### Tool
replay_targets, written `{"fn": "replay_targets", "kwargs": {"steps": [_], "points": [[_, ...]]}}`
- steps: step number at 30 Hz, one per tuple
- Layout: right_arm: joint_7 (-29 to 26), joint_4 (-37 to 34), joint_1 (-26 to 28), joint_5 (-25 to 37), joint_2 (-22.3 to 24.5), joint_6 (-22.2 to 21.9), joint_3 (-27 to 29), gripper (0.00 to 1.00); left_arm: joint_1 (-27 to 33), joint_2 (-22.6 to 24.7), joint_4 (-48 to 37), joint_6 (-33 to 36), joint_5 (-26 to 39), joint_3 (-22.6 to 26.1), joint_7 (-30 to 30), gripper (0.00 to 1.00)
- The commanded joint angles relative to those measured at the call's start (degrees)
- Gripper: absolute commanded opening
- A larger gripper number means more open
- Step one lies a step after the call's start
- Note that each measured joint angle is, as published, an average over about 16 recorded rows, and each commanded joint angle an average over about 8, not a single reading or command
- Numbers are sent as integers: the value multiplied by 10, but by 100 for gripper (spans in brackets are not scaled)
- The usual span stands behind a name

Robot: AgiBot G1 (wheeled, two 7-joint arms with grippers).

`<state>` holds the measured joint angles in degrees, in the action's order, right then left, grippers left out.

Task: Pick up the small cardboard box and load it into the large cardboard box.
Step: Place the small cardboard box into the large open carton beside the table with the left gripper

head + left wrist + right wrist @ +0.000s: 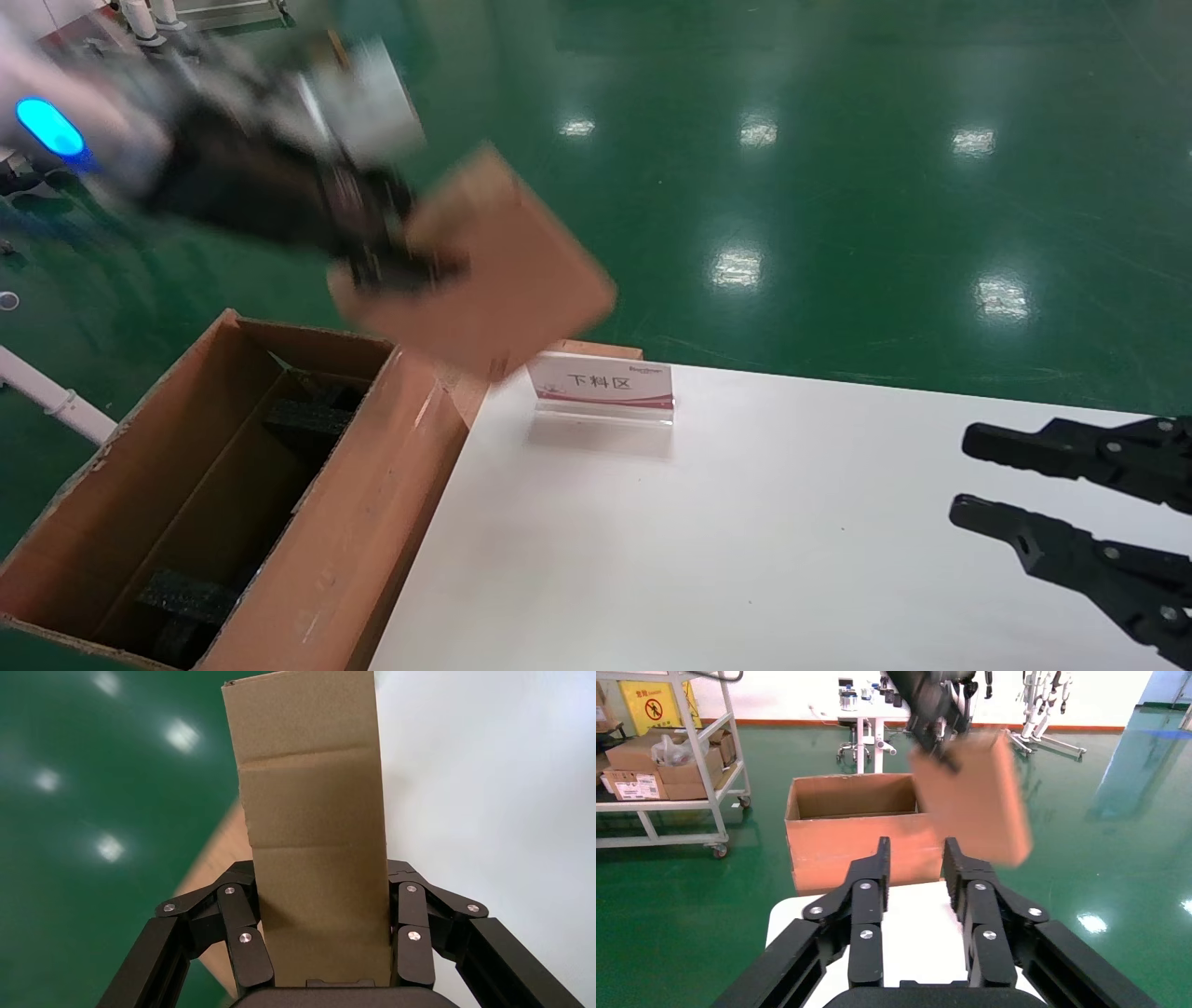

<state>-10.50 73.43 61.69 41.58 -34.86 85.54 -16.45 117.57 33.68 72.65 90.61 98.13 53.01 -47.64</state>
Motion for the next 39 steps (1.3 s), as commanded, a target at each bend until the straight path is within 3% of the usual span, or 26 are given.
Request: {"fn": "replay_targets", "kwargs": {"steps": [1, 9, 23, 31, 39], "points": [[0, 0, 0, 0, 0, 0, 0, 100, 40, -1, -9, 2, -5, -8, -11, 0], [0, 0, 0, 0, 0, 0, 0, 100, 173, -14, -76, 11, 61, 89, 3, 0], [0, 0, 0, -1, 0, 0, -1, 100, 299, -55, -179, 15, 55, 360, 33, 0], [1, 0, 0, -1, 0, 0, -1, 100, 326, -58, -221, 11, -15, 489, 11, 0], [1, 0, 0, -1, 1, -1, -1, 100, 298, -64, -243, -5, -81, 550, -23, 0]]}}
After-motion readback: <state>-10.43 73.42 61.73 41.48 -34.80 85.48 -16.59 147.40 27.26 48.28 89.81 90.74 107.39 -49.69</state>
